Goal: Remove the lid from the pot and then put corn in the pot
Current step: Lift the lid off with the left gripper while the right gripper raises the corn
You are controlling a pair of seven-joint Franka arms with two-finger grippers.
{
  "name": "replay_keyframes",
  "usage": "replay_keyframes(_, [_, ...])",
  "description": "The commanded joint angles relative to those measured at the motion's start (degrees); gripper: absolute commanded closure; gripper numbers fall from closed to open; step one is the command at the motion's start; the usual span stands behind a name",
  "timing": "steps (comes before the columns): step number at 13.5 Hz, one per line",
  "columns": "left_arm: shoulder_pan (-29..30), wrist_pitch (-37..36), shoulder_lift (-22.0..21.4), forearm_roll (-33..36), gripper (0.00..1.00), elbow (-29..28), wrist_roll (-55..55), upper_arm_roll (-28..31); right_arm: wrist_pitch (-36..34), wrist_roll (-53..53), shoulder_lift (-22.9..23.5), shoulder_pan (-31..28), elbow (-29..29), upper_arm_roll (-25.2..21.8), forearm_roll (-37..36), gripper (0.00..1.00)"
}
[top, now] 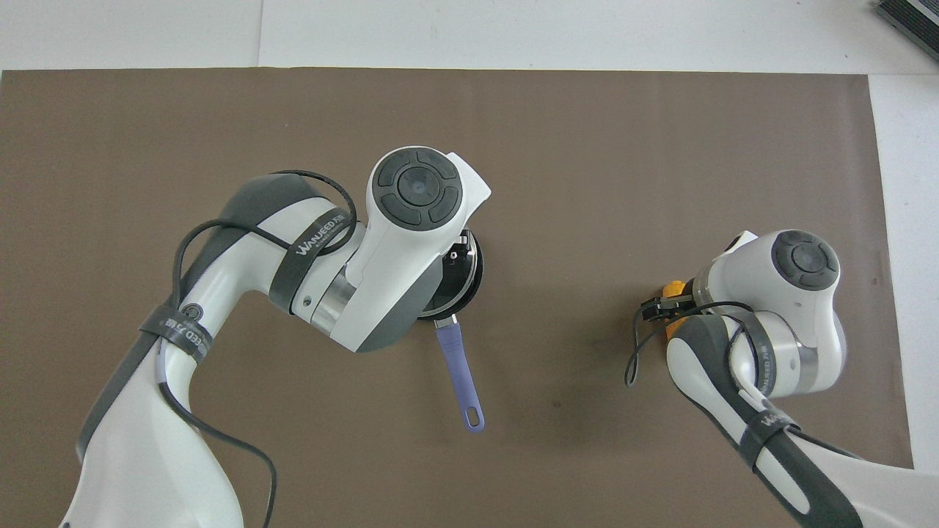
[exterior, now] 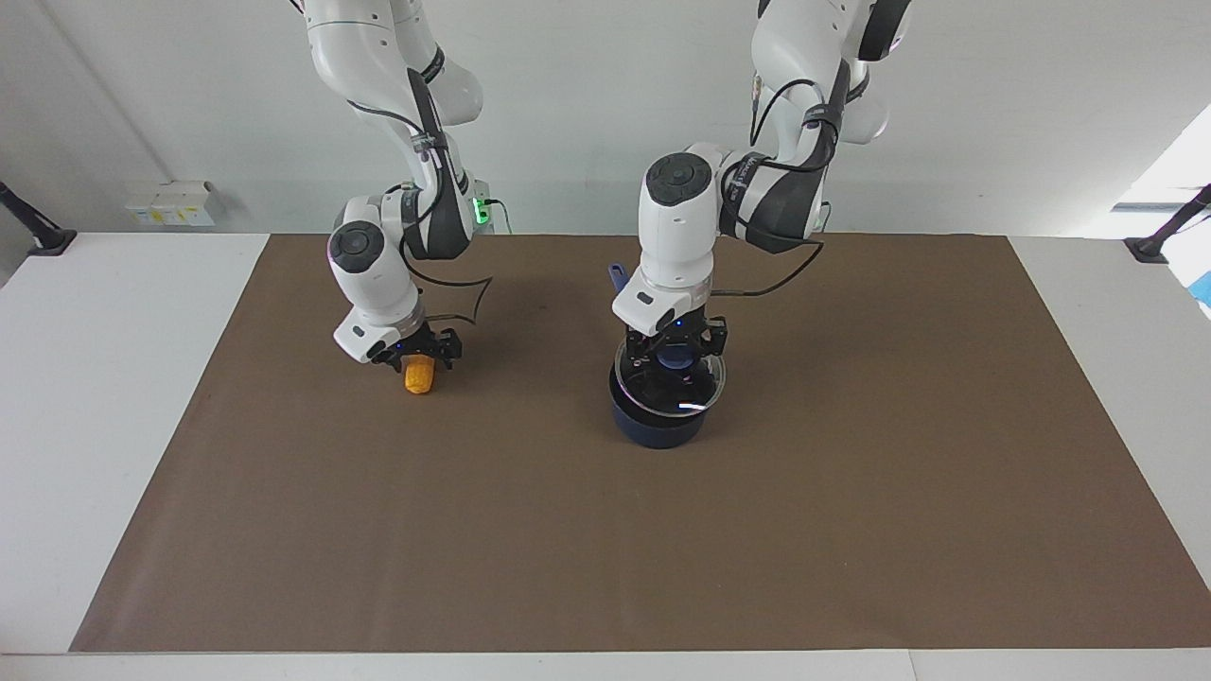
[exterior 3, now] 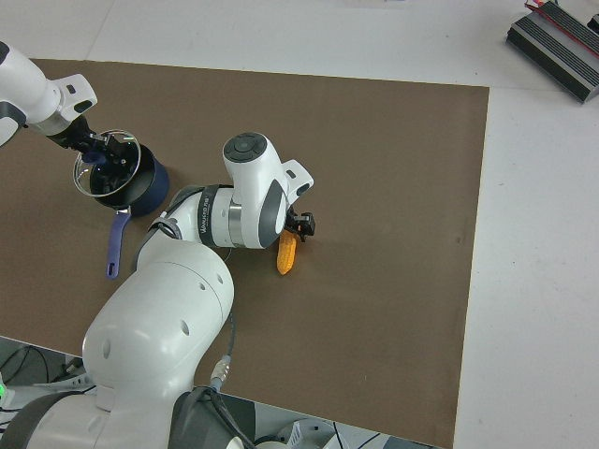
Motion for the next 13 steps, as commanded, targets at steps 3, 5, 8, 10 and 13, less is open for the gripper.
replay_keyframes(3, [3.4, -2.6, -1.2, 1.7, 1.0, 1.0, 2.9, 0.5, 1.7, 0.8, 0.0, -0.4, -0.4, 0.3, 0.8, 1.0])
replay_keyframes(5, [6.7, -4.4, -1.9, 1.6, 1.0, 1.0, 5.0, 0.5, 0.7, 2.3, 0.3, -0.2, 1.3, 0.3, 0.7, 1.0])
replay_keyframes(8, [11.2, -7.3, -2.6, 1.4, 1.0, 0.6, 11.1, 0.5, -7.9, 5.1, -0.5, -0.1, 9.0, 0.4, 0.5, 1.0])
replay_keyframes(10, [14.1, -7.6, -2.7, 1.5, 1.0, 0.0, 15.5, 0.5, -13.8, 7.8, -0.2, 1.4, 16.1, 0.5, 0.5, 1.0])
replay_keyframes(13, [19.1, -7.5, -3.0, 1.7, 1.0, -1.7, 20.5, 0.6, -19.1, 11.6, 1.2, 6.2, 23.8, 0.5, 1.0, 1.0])
